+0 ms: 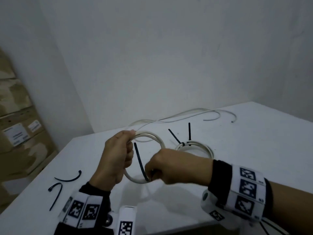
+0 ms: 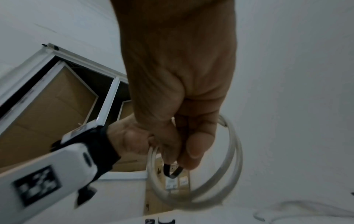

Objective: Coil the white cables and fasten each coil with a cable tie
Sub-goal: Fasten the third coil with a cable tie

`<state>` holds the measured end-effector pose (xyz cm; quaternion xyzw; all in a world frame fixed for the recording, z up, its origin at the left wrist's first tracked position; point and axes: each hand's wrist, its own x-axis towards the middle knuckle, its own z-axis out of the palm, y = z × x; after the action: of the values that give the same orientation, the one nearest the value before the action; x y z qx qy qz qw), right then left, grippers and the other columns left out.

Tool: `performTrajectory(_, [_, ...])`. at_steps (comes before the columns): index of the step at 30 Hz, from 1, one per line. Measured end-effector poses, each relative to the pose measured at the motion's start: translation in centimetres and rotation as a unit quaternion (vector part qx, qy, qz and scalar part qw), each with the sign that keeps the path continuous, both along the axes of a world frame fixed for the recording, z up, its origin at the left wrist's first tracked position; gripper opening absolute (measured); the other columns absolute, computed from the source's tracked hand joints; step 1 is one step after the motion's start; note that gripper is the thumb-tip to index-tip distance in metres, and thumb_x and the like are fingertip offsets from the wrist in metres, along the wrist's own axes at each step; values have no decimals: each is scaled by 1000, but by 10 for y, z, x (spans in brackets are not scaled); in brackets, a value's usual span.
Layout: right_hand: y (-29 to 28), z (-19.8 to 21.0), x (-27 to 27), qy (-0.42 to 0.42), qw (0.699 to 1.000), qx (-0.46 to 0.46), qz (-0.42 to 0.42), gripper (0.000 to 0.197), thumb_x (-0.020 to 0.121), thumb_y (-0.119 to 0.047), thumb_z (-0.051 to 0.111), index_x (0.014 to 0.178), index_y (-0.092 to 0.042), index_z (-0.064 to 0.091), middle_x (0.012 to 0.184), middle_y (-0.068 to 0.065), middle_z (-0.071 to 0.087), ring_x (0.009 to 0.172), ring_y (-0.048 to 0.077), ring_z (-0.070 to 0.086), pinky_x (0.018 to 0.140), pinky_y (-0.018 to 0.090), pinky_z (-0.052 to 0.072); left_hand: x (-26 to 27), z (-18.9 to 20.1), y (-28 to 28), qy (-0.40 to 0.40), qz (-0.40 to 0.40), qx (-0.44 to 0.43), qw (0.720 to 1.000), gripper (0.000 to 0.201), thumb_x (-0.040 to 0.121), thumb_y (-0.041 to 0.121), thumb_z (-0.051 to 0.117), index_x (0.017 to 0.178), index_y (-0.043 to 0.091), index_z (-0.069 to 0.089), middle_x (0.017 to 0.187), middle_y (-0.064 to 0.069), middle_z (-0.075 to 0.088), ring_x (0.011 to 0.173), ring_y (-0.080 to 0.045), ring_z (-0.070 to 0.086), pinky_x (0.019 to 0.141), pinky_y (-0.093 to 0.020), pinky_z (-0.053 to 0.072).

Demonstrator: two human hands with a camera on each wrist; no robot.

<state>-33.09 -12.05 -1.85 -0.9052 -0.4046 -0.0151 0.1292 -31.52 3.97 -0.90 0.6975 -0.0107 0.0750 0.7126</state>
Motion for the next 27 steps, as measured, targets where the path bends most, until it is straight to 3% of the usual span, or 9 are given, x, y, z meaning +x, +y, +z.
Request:
performTrajectory(5, [-23,22,7,-62,994,82,-41,15,90,-11,58,97,-18,69,92,-2,70,84,12,60,79,30,50,-4,-10,-16,17,7,10,1000,30,97,26,51,69,16,46,46,6,29,37,-8,20,37,-15,17])
performTrajectory(9, [-32,22,6,-89,989,111,-41,14,92,-15,56,100,-16,67,90,-2,68,76,8,51,73,25,45,-3,-20,-15,24,20,22,999,18,96,22,50,89,6,54,45,6,30,36,-8,22,38,-15,19])
performTrajectory(11, [-32,18,6,-100,988,111,-37,15,92,-16,55,101,-16,67,90,-2,68,75,8,49,71,24,43,-4,-22,-14,45,6,17,999,22,95,21,48,90,5,62,46,6,27,37,-8,19,38,-15,17])
performTrajectory(14, [-30,14,6,-105,988,109,-28,16,93,-15,54,102,-15,67,93,-1,69,81,13,57,73,26,45,-7,-27,-15,85,-18,6,996,37,94,23,51,64,21,72,48,5,20,39,-9,14,43,-20,9])
performTrajectory(18, [-29,10,5,-106,989,100,-21,16,94,-15,53,104,-14,65,97,-1,69,86,17,61,77,31,48,-13,-33,-19,110,-45,-28,993,32,81,35,69,52,22,63,47,4,17,42,-11,11,45,-23,8])
performTrajectory(21, [-29,7,2,-119,989,82,-10,17,95,-16,51,107,-15,63,99,-2,68,86,17,60,74,26,46,-10,-41,-19,117,-37,-41,992,45,80,26,71,39,22,52,44,5,18,39,-10,12,44,-22,9])
performTrajectory(24, [-27,3,-5,-158,986,56,3,16,93,-15,54,108,-15,59,96,-2,67,78,18,61,63,25,39,-9,-45,-21,108,-17,-45,993,27,81,21,70,54,21,68,44,7,21,36,-8,17,39,-17,15])
performTrajectory(26, [-25,-3,-10,-169,985,36,20,15,81,-11,69,93,-14,60,77,-3,66,55,14,56,46,20,33,-9,-47,-21,100,-9,-49,994,9,83,19,67,82,20,77,42,9,25,35,-7,20,38,-16,18])
performTrajectory(27, [-25,-7,-11,-180,983,37,22,19,74,-11,75,85,-15,60,68,-5,63,46,11,46,40,14,23,-8,-48,-21,99,-6,-54,994,12,84,18,66,91,19,76,41,10,26,35,-7,20,37,-17,18])
